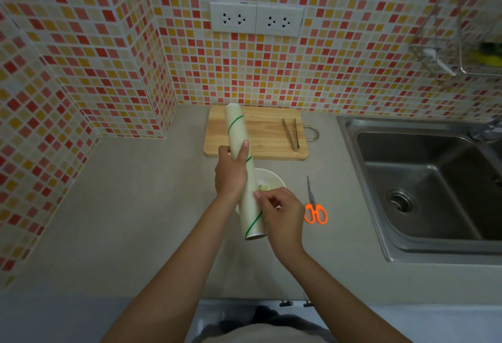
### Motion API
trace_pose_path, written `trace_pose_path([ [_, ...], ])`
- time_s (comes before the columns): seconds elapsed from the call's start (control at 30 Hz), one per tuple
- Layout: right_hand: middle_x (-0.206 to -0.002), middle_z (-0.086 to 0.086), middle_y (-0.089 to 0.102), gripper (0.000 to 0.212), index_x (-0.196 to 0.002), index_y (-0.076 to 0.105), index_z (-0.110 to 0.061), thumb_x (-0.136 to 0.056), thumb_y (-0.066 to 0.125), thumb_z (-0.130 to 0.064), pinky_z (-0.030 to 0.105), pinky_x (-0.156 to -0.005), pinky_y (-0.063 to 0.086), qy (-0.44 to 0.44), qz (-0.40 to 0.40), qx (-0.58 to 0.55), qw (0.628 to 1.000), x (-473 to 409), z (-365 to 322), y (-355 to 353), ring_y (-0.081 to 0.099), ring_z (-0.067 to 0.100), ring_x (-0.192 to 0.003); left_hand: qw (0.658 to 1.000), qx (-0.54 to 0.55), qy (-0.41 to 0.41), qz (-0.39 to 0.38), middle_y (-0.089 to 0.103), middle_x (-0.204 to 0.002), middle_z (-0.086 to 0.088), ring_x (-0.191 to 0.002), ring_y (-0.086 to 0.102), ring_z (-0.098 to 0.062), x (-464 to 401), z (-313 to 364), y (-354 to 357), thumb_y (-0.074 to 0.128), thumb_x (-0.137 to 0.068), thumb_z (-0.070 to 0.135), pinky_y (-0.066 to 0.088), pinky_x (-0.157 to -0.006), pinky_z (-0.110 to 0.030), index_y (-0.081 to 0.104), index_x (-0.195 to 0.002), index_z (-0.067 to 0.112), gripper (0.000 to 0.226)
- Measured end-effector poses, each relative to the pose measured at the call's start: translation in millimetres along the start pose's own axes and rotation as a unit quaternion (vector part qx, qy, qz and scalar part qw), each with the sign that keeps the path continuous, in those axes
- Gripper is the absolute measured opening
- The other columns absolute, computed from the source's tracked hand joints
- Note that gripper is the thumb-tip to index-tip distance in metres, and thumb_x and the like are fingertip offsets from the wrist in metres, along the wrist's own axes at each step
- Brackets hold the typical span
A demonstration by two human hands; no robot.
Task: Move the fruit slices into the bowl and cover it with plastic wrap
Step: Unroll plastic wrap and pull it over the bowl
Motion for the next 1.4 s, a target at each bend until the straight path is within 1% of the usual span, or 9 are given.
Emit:
trace_pose_path([
  [0.2,-0.069,0.008,0.064,0.018,-0.069,0.065,-0.012,-0.085,0.064,-0.004,0.021,-0.063,0.045,0.088,0.034,-0.053,0.994,-8,16,-3,0.055,0.010,-0.062,0.999,0.035,-0.017,-0.017,0.059,-0.084,0.003,-0.079,0.060,-0.021,-1,-8,0,0.048,-0.088,0.061,0.047,-0.067,-0.034,0.048,-0.101,0.017,0.046],
  [0.37,-0.061,0.005,0.056,0.021,-0.072,0.060,-0.012,-0.091,0.054,-0.006,0.024,-0.043,0.043,0.226,0.023,-0.125,0.966,-5,31,-7,0.049,0.013,-0.044,0.998,0.060,-0.026,-0.010,0.057,-0.083,0.004,-0.077,0.059,-0.017,-3,-12,-5,0.049,-0.088,0.060,0.043,-0.062,-0.031,0.049,-0.100,0.017,0.045],
  [0.5,-0.057,-0.006,0.059,0.029,-0.072,0.065,-0.018,-0.092,0.056,-0.037,0.019,-0.043,0.041,0.206,-0.061,-0.106,0.971,-1,24,5,0.051,0.006,-0.047,0.998,0.059,-0.020,-0.029,0.061,-0.088,0.000,-0.082,0.061,-0.019,2,-10,0,0.049,-0.087,0.062,0.047,-0.070,-0.034,0.052,-0.100,0.018,0.046],
  [0.73,-0.037,-0.013,0.043,0.055,-0.037,0.052,-0.030,-0.090,0.061,-0.014,0.012,-0.047,0.026,0.100,-0.006,-0.029,0.995,-5,14,5,0.034,0.001,-0.042,0.996,0.075,-0.025,-0.050,0.060,-0.082,0.005,-0.073,0.059,-0.010,8,-8,2,0.050,-0.086,0.062,0.040,-0.056,-0.028,0.051,-0.097,0.021,0.043],
  [0.87,-0.049,0.011,0.044,0.032,-0.060,0.063,0.000,-0.090,0.057,-0.009,0.024,-0.052,0.032,0.172,0.036,-0.078,0.981,-5,20,5,0.037,0.014,-0.051,0.992,0.102,-0.035,-0.058,0.062,-0.081,0.003,-0.069,0.061,-0.009,9,-8,0,0.051,-0.087,0.060,0.041,-0.052,-0.025,0.055,-0.097,0.017,0.044],
  [0.97,-0.049,-0.002,0.051,0.031,-0.067,0.065,-0.008,-0.093,0.053,-0.019,0.019,-0.037,0.032,0.233,0.019,-0.158,0.960,-8,24,10,0.041,0.012,-0.041,0.991,0.112,-0.036,-0.066,0.063,-0.079,0.003,-0.067,0.062,-0.010,10,-7,0,0.052,-0.088,0.058,0.044,-0.053,-0.024,0.056,-0.096,0.016,0.043],
  [1.07,-0.061,0.001,0.058,0.031,-0.073,0.066,-0.010,-0.093,0.054,-0.030,0.026,-0.050,0.042,0.162,-0.031,-0.082,0.983,-16,16,14,0.051,0.013,-0.054,0.990,0.122,-0.034,-0.067,0.064,-0.077,0.002,-0.069,0.063,-0.014,13,-6,2,0.053,-0.087,0.057,0.046,-0.060,-0.029,0.058,-0.095,0.014,0.044],
  [1.23,-0.057,-0.001,0.054,0.025,-0.072,0.064,-0.004,-0.092,0.055,-0.014,0.034,-0.057,0.043,0.125,0.014,-0.011,0.992,-23,25,12,0.050,0.020,-0.056,0.989,0.123,-0.028,-0.074,0.062,-0.072,-0.001,-0.067,0.060,-0.016,13,-9,-1,0.055,-0.087,0.056,0.047,-0.063,-0.031,0.062,-0.082,0.011,0.046],
  [1.4,-0.042,-0.004,0.050,0.031,-0.068,0.058,-0.012,-0.095,0.045,-0.022,0.020,-0.039,0.036,0.202,-0.016,-0.079,0.976,-23,34,12,0.046,0.012,-0.038,0.987,0.131,-0.016,-0.090,0.063,-0.070,-0.006,-0.066,0.059,-0.018,18,-15,-3,0.052,-0.091,0.051,0.046,-0.063,-0.033,0.062,-0.072,0.013,0.043],
])
Point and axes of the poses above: each hand's wrist, its own x-axis away from the middle knuckle, its own y-axis out of the palm, z = x × y, the point moved 4 cm from there along -x, towards the middle knuckle
